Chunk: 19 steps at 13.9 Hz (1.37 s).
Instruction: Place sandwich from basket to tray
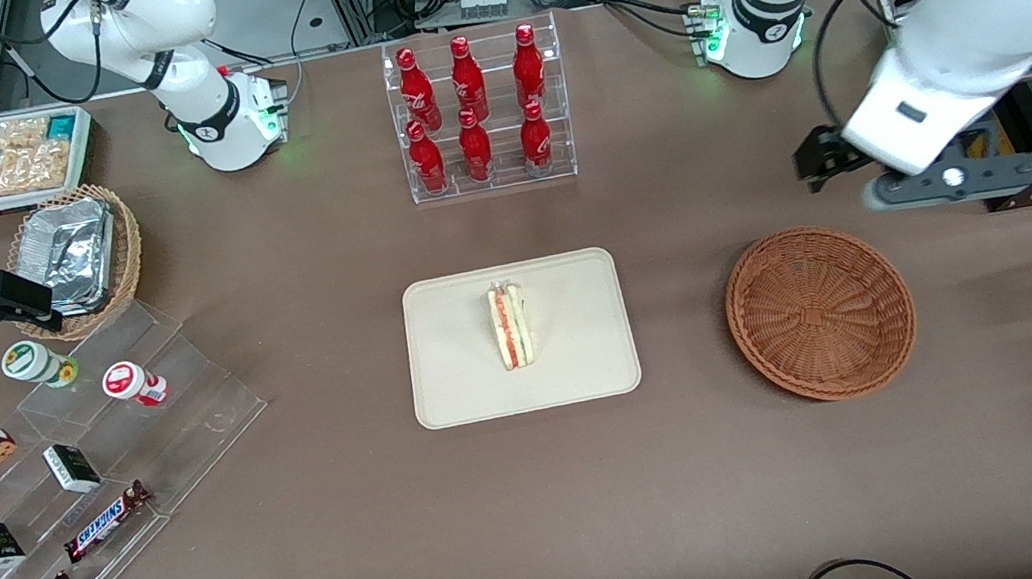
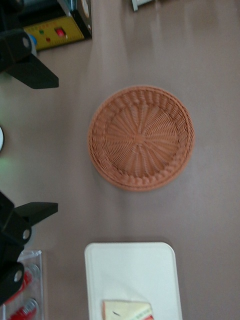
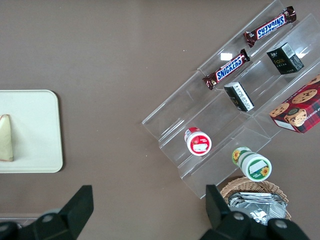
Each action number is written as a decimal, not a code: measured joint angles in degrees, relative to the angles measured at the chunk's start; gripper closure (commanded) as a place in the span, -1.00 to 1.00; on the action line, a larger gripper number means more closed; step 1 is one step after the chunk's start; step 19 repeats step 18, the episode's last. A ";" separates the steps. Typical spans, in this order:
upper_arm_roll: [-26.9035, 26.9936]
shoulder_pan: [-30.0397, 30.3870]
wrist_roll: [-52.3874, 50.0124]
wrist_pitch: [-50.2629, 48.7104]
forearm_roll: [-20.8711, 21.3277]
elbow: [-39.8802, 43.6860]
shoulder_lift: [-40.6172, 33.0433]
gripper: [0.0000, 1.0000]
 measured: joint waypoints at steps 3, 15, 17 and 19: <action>9.78 -2.66 8.56 -1.64 -1.54 -0.63 -2.47 -1.00; 16.68 -4.15 12.21 -2.19 -2.34 -2.37 -4.43 -1.00; 17.08 -3.95 12.21 -2.45 -2.35 -2.37 -4.53 -1.00; 17.09 -3.94 12.21 -2.67 -2.35 -2.37 -4.58 -1.00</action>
